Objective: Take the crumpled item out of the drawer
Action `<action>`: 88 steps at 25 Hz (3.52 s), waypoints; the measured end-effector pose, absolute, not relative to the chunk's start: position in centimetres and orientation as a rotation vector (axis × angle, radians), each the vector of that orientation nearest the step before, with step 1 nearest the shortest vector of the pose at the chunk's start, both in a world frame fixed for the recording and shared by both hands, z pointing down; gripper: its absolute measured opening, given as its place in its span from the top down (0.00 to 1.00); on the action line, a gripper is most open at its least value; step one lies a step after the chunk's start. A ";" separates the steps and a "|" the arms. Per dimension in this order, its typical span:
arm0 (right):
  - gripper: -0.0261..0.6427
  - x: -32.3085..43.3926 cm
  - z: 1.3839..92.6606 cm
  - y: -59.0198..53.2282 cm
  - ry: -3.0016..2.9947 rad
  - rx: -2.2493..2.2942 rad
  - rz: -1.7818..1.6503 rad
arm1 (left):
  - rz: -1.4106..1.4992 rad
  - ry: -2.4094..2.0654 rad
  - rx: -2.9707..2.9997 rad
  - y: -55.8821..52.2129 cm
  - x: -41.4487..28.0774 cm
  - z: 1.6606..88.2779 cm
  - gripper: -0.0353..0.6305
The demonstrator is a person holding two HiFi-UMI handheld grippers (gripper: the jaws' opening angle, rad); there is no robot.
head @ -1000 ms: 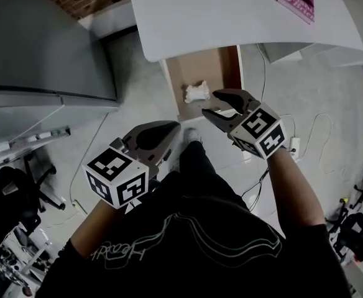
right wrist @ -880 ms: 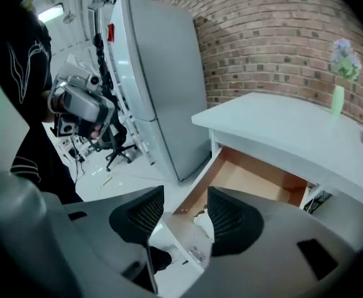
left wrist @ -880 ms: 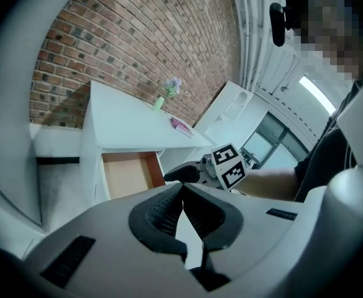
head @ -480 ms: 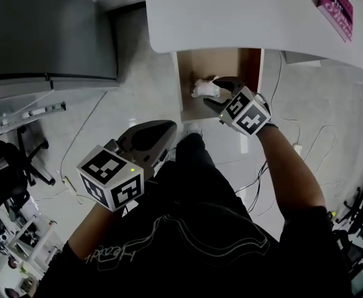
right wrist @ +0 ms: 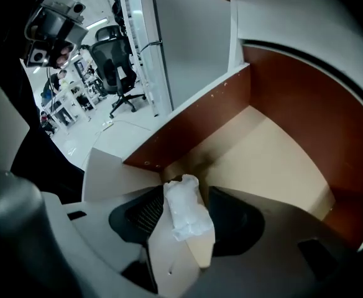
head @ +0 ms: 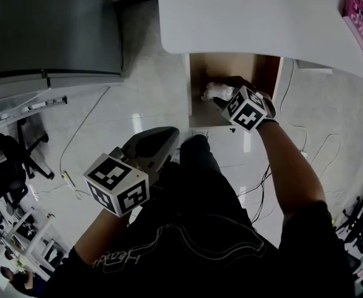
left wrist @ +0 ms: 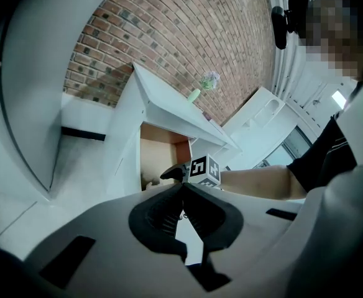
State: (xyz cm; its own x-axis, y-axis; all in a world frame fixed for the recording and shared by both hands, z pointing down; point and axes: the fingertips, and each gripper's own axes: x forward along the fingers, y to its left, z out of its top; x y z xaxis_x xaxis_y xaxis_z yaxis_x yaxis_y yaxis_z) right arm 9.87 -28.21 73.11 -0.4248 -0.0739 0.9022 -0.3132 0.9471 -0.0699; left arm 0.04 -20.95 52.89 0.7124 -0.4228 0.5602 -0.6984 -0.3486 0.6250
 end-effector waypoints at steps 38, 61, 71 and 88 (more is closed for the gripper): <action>0.85 9.1 74.8 -28.8 -1.910 0.190 0.163 | 0.354 -0.923 1.956 -22.1 -3.4 53.6 0.91; 0.86 10.2 43.4 -22.1 -2.237 0.792 0.316 | 0.434 -0.802 2.310 -17.8 -1.2 37.4 0.91; 0.86 9.7 31.0 -16.2 -2.439 1.110 0.453 | 0.374 -0.662 2.476 -14.4 0.3 28.9 0.91; 0.86 9.7 23.5 -6.9 -2.588 1.302 0.600 | 0.313 -0.508 2.591 -7.4 1.9 23.4 0.91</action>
State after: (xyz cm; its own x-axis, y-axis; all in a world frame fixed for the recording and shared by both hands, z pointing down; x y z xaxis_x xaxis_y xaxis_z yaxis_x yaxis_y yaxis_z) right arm 9.75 -6.95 23.53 -0.5990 -0.7265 0.3366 -0.8005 0.5343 -0.2714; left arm 1.94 -7.36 23.39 0.9049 -0.2964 0.3054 -0.4059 -0.8168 0.4100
